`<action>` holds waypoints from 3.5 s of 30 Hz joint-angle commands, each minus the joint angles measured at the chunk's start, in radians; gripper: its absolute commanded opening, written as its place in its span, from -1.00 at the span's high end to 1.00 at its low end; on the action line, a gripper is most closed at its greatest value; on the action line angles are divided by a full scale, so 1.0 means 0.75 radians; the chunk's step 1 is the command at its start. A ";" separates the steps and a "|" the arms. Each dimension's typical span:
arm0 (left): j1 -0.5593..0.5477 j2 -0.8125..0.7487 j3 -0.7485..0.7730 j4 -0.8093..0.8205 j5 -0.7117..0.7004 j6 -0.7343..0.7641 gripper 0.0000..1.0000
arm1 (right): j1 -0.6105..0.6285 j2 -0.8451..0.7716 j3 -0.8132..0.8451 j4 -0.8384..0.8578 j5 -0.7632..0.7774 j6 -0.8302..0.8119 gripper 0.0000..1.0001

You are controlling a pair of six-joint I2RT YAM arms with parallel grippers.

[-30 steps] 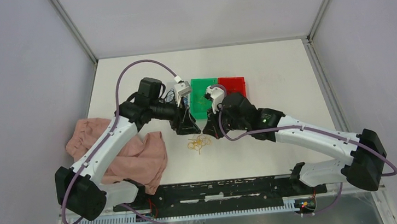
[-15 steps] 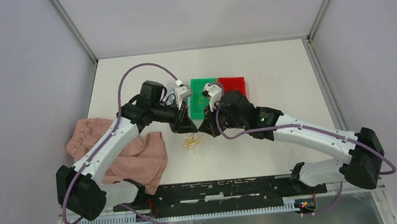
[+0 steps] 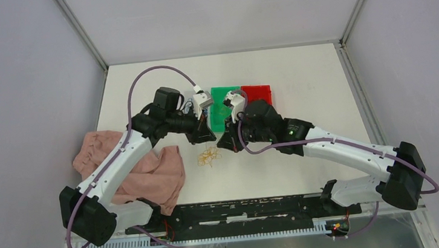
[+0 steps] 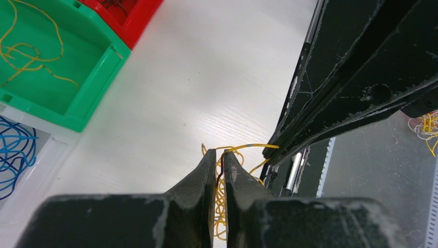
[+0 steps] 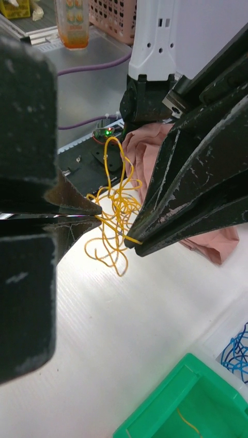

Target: Untangle the cables

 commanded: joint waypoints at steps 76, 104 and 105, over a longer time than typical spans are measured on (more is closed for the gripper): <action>0.002 -0.256 0.233 0.014 0.145 -0.329 0.94 | 0.058 0.171 -0.014 0.487 0.575 0.291 -0.08; 0.002 -0.185 0.746 -0.002 0.069 -0.281 0.94 | 0.069 0.026 -0.506 0.495 0.720 0.340 0.11; 0.003 -0.184 0.764 -0.003 0.063 -0.274 0.94 | 0.069 0.020 -0.525 0.495 0.723 0.344 0.12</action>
